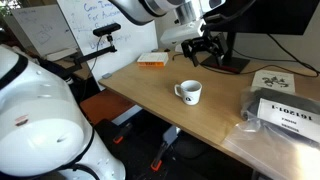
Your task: Remove the pen from the white mug
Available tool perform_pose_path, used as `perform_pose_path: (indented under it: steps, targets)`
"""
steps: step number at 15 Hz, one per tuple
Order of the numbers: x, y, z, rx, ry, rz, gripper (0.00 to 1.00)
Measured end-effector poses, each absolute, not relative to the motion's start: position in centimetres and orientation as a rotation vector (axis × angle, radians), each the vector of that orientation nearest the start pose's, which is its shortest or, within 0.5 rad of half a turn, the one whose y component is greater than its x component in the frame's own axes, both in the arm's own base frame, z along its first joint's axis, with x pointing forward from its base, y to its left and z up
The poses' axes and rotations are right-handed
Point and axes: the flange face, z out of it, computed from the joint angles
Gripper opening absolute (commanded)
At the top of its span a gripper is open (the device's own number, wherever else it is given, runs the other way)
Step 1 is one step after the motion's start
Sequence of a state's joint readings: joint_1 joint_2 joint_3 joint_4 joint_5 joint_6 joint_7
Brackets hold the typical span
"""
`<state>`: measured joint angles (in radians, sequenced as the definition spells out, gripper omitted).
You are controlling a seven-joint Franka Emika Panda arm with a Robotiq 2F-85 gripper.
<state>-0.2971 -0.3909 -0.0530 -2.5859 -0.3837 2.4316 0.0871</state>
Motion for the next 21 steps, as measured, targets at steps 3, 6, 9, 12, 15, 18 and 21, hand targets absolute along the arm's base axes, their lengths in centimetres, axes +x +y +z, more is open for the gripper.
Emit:
perform_pose_path:
  steps: [3, 6, 9, 12, 15, 18, 21]
  targets:
    - [40.0, -14.7, 41.6, -3.402, 0.295, -0.343, 1.0]
    - [40.0, -14.5, 41.4, -3.392, 0.304, -0.319, 1.0]
    - [39.6, -13.1, 40.4, -3.306, 0.351, -0.085, 1.0]
    - [39.9, -12.0, 39.5, -3.217, 0.374, 0.145, 0.98]
    - [41.4, -12.7, 37.9, -3.102, 0.357, 0.281, 0.69]
    - [43.9, -15.0, 35.9, -3.011, 0.362, 0.315, 0.58]
    - [46.8, -16.8, 33.3, -2.978, 0.363, 0.36, 0.65]
